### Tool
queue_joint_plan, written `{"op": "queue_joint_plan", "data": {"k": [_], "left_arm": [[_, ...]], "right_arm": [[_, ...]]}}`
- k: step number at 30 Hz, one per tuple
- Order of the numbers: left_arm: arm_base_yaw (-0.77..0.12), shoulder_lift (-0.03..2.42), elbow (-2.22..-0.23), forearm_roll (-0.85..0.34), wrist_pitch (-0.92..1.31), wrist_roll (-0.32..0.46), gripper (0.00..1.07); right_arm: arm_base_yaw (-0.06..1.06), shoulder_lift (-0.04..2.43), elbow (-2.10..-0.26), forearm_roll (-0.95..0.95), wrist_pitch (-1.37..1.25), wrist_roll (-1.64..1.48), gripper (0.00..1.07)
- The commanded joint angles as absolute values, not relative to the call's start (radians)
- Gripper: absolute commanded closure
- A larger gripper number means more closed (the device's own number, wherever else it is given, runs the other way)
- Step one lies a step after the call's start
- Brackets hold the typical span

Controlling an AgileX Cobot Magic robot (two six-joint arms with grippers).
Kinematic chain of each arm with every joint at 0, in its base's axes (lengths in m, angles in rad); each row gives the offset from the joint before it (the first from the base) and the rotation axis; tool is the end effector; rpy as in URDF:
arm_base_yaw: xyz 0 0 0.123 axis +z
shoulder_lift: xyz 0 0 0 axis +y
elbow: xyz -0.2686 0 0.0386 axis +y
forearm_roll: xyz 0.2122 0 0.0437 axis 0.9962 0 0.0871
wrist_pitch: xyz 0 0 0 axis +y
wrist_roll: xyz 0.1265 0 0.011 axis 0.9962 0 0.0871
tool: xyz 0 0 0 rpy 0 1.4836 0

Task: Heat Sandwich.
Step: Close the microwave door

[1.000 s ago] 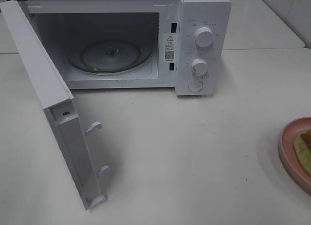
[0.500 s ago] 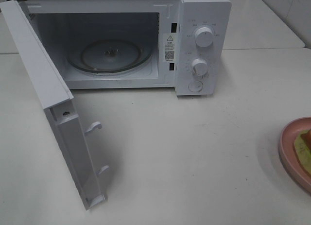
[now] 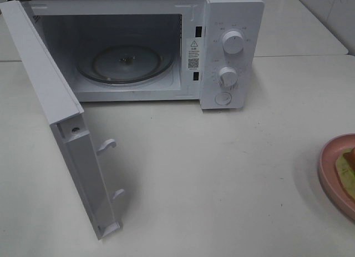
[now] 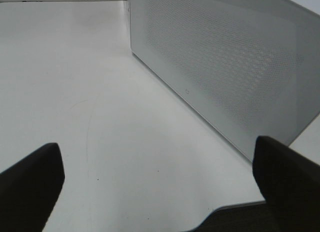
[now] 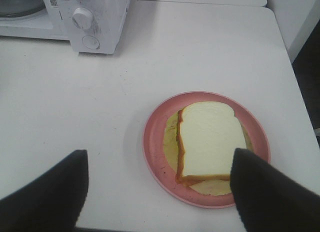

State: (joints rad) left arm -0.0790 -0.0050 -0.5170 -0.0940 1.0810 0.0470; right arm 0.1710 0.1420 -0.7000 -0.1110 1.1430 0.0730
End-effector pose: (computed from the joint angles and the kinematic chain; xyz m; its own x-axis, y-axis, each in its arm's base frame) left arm 0.0053 -0.0110 0.2466 -0.4510 0.0384 -0.8917 0.1535 0.9875 -0.0351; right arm 0.0096 -0.0113 0.2885 -0.4705 -0.0542 -0.8807 -0.0693 0.9973 -0.0243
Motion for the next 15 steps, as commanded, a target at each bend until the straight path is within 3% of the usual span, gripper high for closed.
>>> {"op": "queue_joint_plan", "data": {"k": [1,9,15], "left_arm": [[-0.077,-0.011,-0.515,-0.095,1.069,0.047,0.1],[-0.077,-0.011,-0.515,-0.095,1.069,0.047,0.1],[-0.077,-0.011,-0.515,-0.095,1.069,0.047,0.1]], "right_arm": [[0.14,0.103,-0.629,-0.112,1.096,0.067,0.31],[0.139,0.046,-0.512,-0.09,1.021,0.088,0.31],[0.041,-0.035,-0.496,-0.07,0.998,0.079,0.31]]}}
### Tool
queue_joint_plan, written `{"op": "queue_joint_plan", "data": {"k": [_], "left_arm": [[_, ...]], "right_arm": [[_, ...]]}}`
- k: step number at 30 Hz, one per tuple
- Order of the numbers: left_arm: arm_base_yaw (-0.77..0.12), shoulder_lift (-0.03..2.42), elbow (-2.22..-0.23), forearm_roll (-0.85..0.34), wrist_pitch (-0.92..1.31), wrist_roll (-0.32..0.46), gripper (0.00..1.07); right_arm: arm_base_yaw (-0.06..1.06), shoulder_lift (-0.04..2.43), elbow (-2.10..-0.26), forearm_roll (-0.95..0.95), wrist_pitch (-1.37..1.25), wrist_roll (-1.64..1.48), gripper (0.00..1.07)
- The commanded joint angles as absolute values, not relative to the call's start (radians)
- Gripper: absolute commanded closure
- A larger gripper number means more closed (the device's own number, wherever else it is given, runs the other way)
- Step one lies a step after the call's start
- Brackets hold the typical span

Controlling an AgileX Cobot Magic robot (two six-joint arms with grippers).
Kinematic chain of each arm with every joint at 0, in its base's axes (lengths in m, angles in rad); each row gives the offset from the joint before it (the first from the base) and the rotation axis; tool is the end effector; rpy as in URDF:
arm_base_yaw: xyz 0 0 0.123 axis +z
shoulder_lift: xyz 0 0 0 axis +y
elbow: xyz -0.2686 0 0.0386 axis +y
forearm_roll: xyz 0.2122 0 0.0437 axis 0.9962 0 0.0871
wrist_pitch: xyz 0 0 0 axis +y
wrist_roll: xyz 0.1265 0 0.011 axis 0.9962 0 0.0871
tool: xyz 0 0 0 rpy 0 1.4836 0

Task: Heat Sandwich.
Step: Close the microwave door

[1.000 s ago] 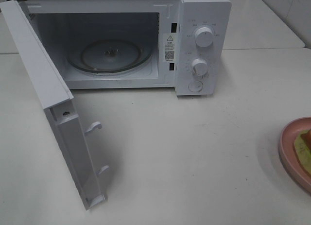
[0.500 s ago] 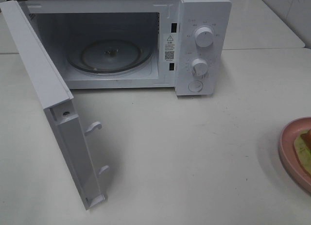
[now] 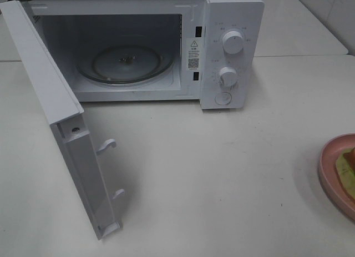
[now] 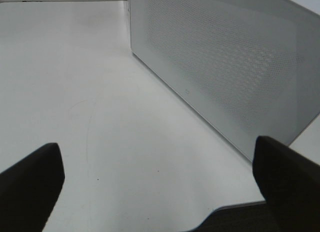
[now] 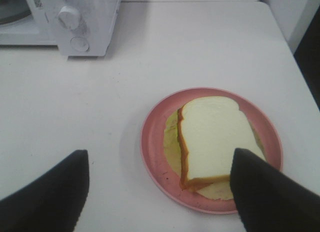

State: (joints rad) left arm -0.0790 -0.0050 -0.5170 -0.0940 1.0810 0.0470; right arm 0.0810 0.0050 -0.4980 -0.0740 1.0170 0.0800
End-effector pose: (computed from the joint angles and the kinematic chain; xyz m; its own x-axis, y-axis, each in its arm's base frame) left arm 0.0053 -0.0110 0.2466 -0.4510 0.0384 -0.8917 0.1535 0.9875 -0.0351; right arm 0.0133 -0.0069 0.2483 -0.4212 0.0069 -0.9070 -0.0067 0.9999 0.0107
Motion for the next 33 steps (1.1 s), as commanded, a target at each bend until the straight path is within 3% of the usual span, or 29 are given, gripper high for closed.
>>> {"op": "queue_joint_plan", "data": {"k": [1,33], "left_arm": [[-0.077,-0.011,-0.515,-0.095,1.069,0.047,0.1],[-0.077,-0.012,-0.515,-0.095,1.069,0.047,0.1]], "right_arm": [[0.031,-0.032,-0.496,-0.07,0.998,0.079,0.32],[0.027,-0.032,-0.496,-0.067,0.998,0.074,0.32]]}}
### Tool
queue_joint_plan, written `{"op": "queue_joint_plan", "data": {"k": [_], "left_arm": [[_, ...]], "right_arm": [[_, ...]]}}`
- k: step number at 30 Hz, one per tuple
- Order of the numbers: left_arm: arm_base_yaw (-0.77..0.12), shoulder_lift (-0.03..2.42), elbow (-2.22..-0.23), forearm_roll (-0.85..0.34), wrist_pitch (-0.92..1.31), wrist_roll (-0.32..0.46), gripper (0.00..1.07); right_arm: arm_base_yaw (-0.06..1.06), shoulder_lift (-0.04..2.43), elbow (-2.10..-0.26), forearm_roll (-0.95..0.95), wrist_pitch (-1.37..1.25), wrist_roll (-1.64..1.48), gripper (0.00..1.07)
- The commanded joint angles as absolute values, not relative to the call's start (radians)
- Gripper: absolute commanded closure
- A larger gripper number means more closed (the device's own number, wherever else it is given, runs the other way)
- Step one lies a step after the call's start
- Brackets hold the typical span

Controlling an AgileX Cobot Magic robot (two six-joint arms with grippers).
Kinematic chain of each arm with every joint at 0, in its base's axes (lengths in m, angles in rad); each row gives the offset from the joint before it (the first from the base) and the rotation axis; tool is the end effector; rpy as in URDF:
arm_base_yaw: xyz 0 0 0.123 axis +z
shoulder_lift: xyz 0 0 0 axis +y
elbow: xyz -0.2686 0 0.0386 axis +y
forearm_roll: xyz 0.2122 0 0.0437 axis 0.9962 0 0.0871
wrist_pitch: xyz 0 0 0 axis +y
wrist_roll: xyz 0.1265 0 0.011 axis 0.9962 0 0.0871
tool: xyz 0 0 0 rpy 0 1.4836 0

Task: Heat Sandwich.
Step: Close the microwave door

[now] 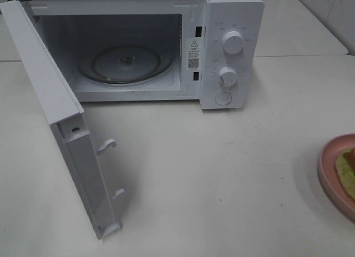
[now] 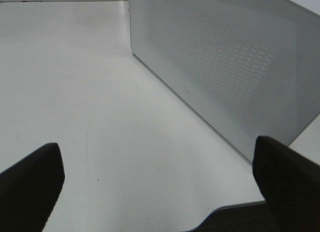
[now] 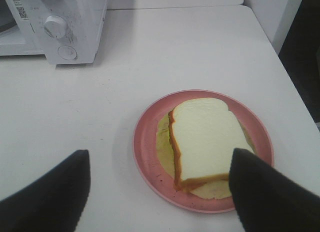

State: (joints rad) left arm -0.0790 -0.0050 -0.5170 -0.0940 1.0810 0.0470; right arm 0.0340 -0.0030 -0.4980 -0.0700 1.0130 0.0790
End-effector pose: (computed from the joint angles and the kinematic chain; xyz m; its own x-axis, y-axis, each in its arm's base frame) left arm 0.0053 -0.0110 0.2466 -0.4510 0.0384 -0.8917 0.1535 0.9875 -0.0351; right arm 0.0122 -0.0071 0.2489 -0.4097 0.0279 -0.9118 0.0373 0.9992 0.0138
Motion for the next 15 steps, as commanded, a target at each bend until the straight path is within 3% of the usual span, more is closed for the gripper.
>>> {"op": "queue_joint_plan", "data": {"k": [1,15], "left_arm": [[-0.077,-0.012,-0.515,-0.095,1.069,0.047,0.1],[-0.077,-0.012,-0.515,-0.095,1.069,0.047,0.1]], "right_arm": [[0.027,-0.032,-0.496,-0.067,0.998,0.074,0.32],[0.027,-0.032,-0.496,-0.067,0.998,0.073,0.33]]}}
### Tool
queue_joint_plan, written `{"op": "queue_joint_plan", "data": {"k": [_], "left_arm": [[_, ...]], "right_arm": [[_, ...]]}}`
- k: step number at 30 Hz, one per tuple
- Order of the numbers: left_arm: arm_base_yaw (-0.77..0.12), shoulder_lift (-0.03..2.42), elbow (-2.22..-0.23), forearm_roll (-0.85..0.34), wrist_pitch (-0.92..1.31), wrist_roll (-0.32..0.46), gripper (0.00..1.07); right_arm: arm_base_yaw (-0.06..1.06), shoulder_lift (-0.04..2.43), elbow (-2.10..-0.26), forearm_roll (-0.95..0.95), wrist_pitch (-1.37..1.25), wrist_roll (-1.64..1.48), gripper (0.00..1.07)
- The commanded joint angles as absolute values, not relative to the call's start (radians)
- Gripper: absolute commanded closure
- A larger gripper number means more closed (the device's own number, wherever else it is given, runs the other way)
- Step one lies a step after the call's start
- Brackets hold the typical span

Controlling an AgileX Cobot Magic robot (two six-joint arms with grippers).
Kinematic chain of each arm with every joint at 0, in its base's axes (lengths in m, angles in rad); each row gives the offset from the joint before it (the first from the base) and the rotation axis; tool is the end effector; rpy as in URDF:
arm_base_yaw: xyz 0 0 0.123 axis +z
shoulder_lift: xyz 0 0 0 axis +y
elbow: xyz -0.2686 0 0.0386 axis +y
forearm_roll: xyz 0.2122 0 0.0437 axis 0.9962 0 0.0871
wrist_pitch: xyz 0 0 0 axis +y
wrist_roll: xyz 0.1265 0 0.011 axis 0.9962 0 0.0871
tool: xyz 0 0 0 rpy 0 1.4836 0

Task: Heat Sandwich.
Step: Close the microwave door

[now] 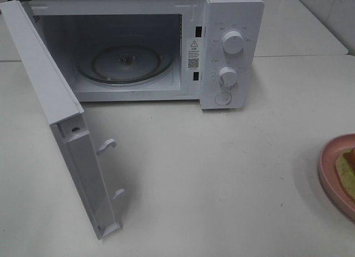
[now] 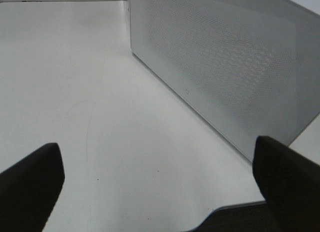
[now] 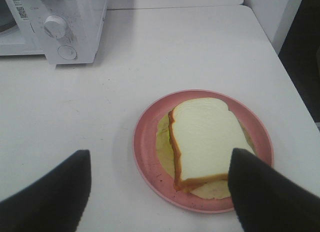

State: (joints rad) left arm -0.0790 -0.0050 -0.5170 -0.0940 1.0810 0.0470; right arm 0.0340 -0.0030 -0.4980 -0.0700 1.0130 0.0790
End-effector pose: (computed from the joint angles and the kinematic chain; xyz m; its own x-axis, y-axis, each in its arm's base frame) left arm 0.0053 -0.0110 0.2466 -0.4510 0.0384 -0.8917 0.1535 0.9875 -0.0351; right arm 0.0122 -0.0071 0.2489 -0.4097 0.0279 -0.9118 0.0373 0.9992 0.0138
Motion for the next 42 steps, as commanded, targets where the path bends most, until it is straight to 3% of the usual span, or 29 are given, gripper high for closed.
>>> {"op": "queue_joint_plan", "data": {"k": [1,17,23,25,26,30,31,34,35,36,37,39,42], "left_arm": [[-0.077,-0.012,-0.515,-0.095,1.069,0.047,0.1],[-0.077,0.016,-0.553,-0.086,1.031,0.044,0.11],[-0.077,0.122,-0.555,-0.084,0.952,0.048,0.18],[-0.077,0.192,-0.554,-0.085,0.898,0.048,0.28],[-0.077,0.192,-0.554,-0.085,0.898,0.048,0.28],[-0.077,0.31,-0.553,-0.084,0.832,0.048,0.5],[-0.077,0.31,-0.553,-0.084,0.832,0.048,0.5],[-0.077,0.426,-0.534,-0.07,0.786,0.048,0.69],[-0.077,0.426,-0.534,-0.07,0.786,0.048,0.69],[-0.077,0.457,-0.523,-0.069,0.761,0.048,0.76],[-0.077,0.511,-0.504,-0.069,0.712,0.048,0.92],[-0.077,0.563,-0.479,-0.069,0.643,0.05,1.07],[-0.077,0.624,-0.435,-0.07,0.49,0.079,1.07]], "right_arm": [[0.027,-0.032,-0.496,-0.067,0.998,0.073,0.33],[0.027,-0.032,-0.496,-0.067,0.998,0.073,0.33],[0.027,-0.032,-0.496,-0.067,0.998,0.073,0.33],[0.027,-0.032,-0.496,-0.067,0.998,0.073,0.33],[0.027,-0.032,-0.496,-0.067,0.998,0.073,0.33],[0.027,-0.032,-0.496,-0.067,0.998,0.074,0.33],[0.027,-0.032,-0.496,-0.067,0.998,0.074,0.33],[0.027,-0.032,-0.496,-0.067,0.998,0.074,0.35],[0.027,-0.032,-0.496,-0.067,0.998,0.074,0.35],[0.027,-0.032,-0.496,-0.067,0.998,0.074,0.36],[0.027,-0.032,-0.496,-0.067,0.998,0.074,0.36],[0.027,-0.032,-0.496,-0.067,0.998,0.074,0.36],[0.027,-0.032,-0.496,-0.067,0.998,0.074,0.36]]}}
